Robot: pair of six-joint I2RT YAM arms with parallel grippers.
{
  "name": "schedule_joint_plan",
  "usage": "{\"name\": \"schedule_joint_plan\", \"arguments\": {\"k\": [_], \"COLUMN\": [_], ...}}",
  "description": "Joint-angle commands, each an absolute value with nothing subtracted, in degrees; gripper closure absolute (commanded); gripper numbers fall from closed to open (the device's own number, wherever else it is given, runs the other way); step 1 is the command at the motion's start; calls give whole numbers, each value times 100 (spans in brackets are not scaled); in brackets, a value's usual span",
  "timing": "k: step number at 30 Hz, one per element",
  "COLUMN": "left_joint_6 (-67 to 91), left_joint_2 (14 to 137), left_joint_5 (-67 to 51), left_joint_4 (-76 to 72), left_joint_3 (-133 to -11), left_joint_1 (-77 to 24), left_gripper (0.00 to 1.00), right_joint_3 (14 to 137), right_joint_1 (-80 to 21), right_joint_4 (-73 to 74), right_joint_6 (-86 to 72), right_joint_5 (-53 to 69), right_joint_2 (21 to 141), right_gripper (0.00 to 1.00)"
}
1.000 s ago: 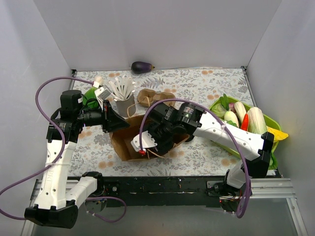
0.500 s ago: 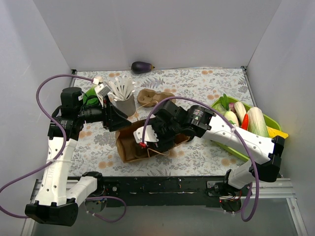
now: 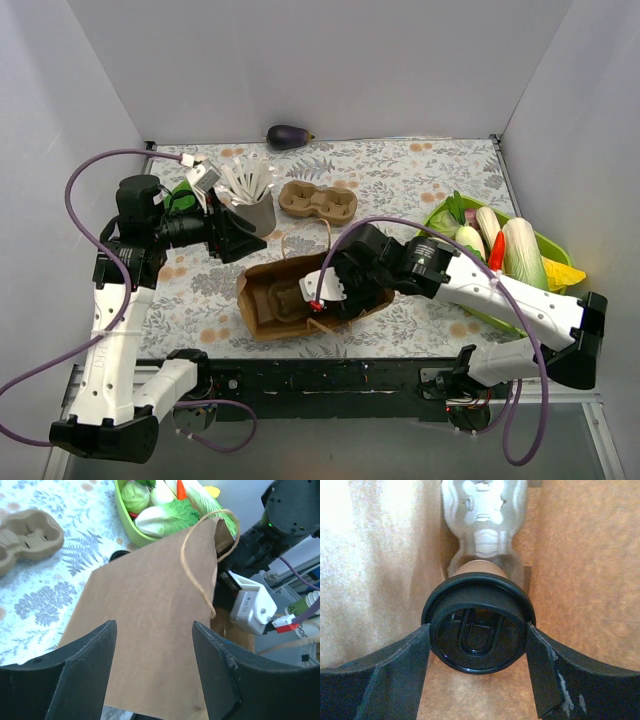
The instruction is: Pack the takeout coffee
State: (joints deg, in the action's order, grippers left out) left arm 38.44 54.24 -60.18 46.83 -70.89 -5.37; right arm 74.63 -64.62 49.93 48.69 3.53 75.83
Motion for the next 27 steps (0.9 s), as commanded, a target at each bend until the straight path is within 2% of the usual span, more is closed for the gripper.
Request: {"name": "schedule_joint_plan", "arguments": {"k": [1, 9, 14, 18, 23, 27], "left_joint_6": [4174, 4535, 4649, 4571, 4518, 4404], "left_joint_2": [5282, 5484, 5642, 5651, 5616, 5616], "left_joint_5": [-5687, -5344, -4932, -4702, -4903, -5492], "left_joint_4": [4097, 3789, 3735, 3656, 3533, 3498], "left_joint_3": [-7392, -7409, -7480, -7243, -6498, -6021], "left_joint_1": [-545, -545, -545, -545, -545, -545], "left_gripper": [37, 36, 33, 33, 33, 35], "right_joint_3": [7111, 6829, 6803, 6321, 6135, 6100], "right_joint_1": [-6486, -6583, -6697, -6811, -6934, -6952], "right_joint_4": [4149, 3622, 3858, 3797, 3648, 3323], "right_joint_6": [5589, 6591, 6653, 6715, 6829, 6803], "right_joint_5": [255, 149, 229, 220, 334, 203], "right_joint_2": [7119, 7084, 6979, 6628, 6302, 6345], "right_gripper": [99, 99, 99, 99, 99, 99]}}
